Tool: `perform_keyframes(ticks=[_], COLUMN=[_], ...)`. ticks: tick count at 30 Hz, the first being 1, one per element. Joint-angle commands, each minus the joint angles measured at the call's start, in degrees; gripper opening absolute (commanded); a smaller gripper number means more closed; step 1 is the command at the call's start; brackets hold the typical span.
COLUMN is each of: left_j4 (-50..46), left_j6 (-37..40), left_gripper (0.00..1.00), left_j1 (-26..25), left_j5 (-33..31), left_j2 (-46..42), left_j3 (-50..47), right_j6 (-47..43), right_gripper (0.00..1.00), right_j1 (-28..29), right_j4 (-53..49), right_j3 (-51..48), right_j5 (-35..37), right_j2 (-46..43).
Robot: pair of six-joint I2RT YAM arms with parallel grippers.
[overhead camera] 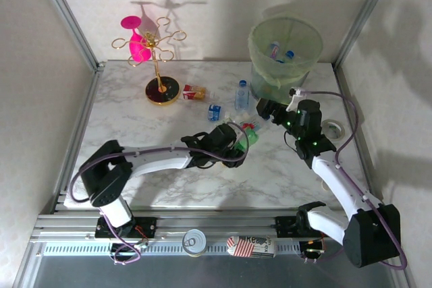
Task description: Put the plastic bottles in the bin
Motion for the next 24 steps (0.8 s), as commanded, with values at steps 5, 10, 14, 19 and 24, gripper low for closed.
perform_keyframes(ticks=[5, 10, 14, 19, 24], left_j4=[26.77, 36.95, 40.14, 39.62, 39.49], left_j6=[-7.12, -9.16, -9.84, -11.4, -12.9], left_gripper=[0.48, 0.48, 0.48, 0.49, 0.5], left_j1=[1.22, 3.3, 3.89, 3.89, 3.89], left_j5=[-4.42, -1.02, 2.87, 5.68, 7.34], left_j2=[-8.49, -8.8, -7.8, -6.46, -6.39], left_j3=[-6.26, -7.29, -7.12, -7.67, -8.83], right_j6=[-0.83, 0.93, 4.43, 8.77, 12.36], right_gripper=[0.99, 0.99, 0.98, 0.91, 0.81], right_j1=[0.18, 0.18, 0.19, 0.18, 0.74], right_j4=[8.03, 12.83, 17.53, 23.44, 29.19], right_j3=[5.52, 5.37, 3.7, 1.12, 0.26], right_j5=[-12.68, -20.51, -27.73, -31.42, -35.79], right_j2=[-0.68, -0.63, 1.3, 3.76, 6.77])
